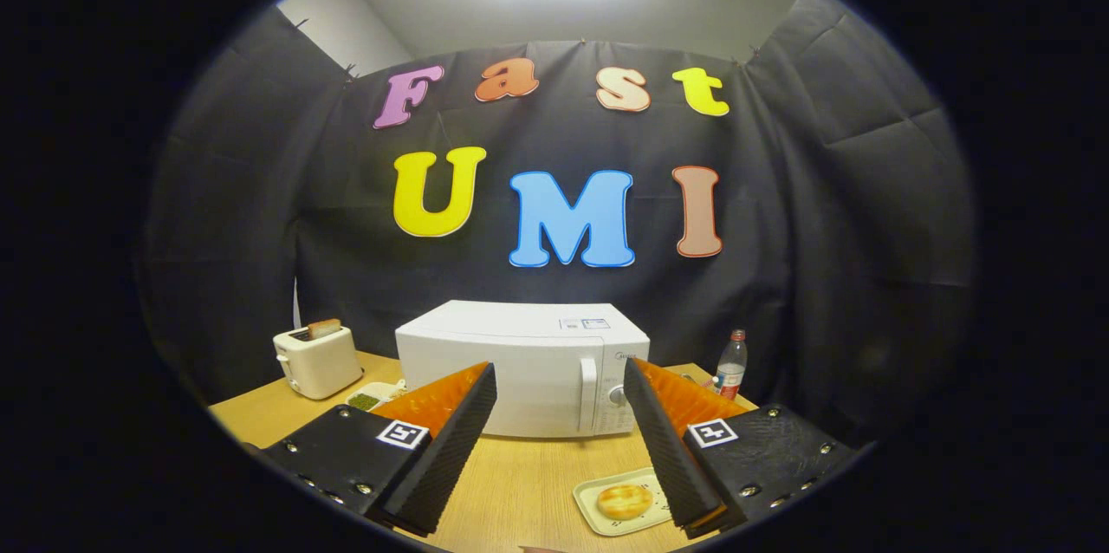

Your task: Open the microwave, put the food inside, and close the microwave door.

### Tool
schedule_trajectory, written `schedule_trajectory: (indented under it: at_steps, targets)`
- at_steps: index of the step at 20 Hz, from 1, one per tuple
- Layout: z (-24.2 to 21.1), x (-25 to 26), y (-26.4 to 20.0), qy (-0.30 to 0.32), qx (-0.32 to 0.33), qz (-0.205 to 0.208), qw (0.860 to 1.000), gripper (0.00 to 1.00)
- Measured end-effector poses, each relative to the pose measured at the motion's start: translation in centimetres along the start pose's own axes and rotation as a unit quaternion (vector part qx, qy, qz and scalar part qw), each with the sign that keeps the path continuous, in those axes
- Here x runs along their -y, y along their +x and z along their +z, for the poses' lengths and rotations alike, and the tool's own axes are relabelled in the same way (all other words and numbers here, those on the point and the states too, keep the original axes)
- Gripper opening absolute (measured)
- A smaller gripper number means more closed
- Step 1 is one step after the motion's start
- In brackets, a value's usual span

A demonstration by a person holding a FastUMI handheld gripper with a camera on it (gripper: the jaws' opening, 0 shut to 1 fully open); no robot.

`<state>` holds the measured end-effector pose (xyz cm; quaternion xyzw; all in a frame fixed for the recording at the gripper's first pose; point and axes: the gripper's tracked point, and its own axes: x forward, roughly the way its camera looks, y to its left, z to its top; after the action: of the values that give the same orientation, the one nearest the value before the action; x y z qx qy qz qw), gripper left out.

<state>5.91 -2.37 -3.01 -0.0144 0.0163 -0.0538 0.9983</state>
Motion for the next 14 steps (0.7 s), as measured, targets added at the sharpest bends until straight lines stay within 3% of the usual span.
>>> schedule_trajectory:
  at_steps: [8, 14]
  targets:
    - [-3.4, -0.5, 7.2, -0.022, -0.010, 0.006, 1.000, 0.93]
    - [-6.1, 0.3, 12.5, 0.001, -0.019, 0.005, 1.000, 0.93]
